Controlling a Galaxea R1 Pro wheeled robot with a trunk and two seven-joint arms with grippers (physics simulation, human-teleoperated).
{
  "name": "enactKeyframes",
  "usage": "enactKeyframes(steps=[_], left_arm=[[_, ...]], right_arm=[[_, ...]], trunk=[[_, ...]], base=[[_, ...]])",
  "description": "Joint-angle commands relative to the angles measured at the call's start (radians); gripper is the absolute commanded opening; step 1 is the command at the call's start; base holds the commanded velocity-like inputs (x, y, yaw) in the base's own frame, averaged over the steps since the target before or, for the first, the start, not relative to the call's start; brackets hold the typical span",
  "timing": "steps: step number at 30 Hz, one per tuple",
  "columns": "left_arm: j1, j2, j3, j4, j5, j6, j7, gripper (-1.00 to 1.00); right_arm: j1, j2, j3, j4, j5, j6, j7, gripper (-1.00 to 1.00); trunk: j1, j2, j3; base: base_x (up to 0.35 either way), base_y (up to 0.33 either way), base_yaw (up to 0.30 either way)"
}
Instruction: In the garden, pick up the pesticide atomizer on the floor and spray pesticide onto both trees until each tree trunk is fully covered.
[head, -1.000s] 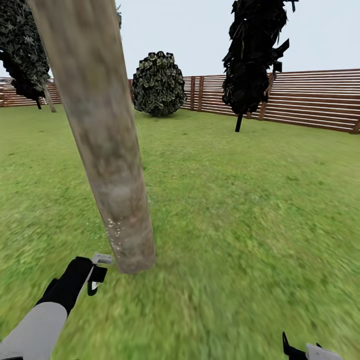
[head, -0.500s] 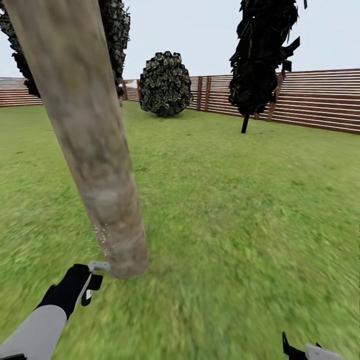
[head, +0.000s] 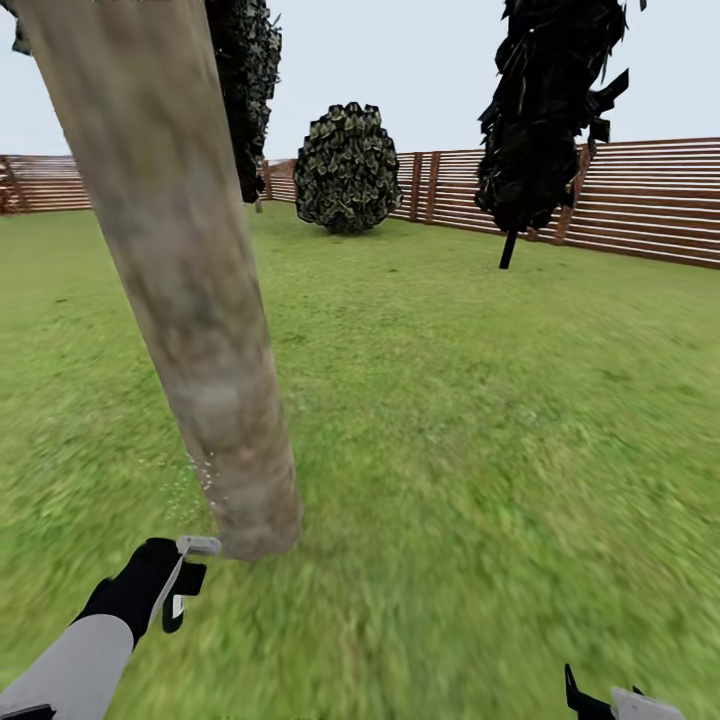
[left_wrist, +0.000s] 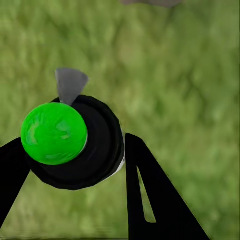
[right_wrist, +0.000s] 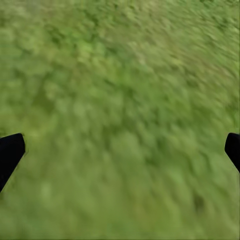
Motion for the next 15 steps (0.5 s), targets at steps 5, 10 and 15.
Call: enactKeyframes(steps=[5,10,15], left_arm=[[0.000,-0.012,0.002,-0.003,-0.001,-0.003,-0.002,-1.00],[0.000,-0.034,0.002,-0.006,-0.001,-0.007,0.003,-1.00],[0.000,-0.035,0.003,-0.005,-0.001,-0.040,0.006,-1.00]], right_arm=[[0.000,0.000,0.000,0.000,0.000,0.000,0.000,1.00],[0.000,0.000,0.000,-0.001,0.000,0.000,0.000,1.00],[0.000,0.000,0.000,-0.002,0.000,0.000,0.000,1.00]], trunk=[[0.000,0.000,0.000],[0.000,0.000,0.000],[0.000,0.000,0.000]], base=[[0.000,-0.002,0.278],[0.000,-0.181,0.278],[-0.020,-0.266,0.132]])
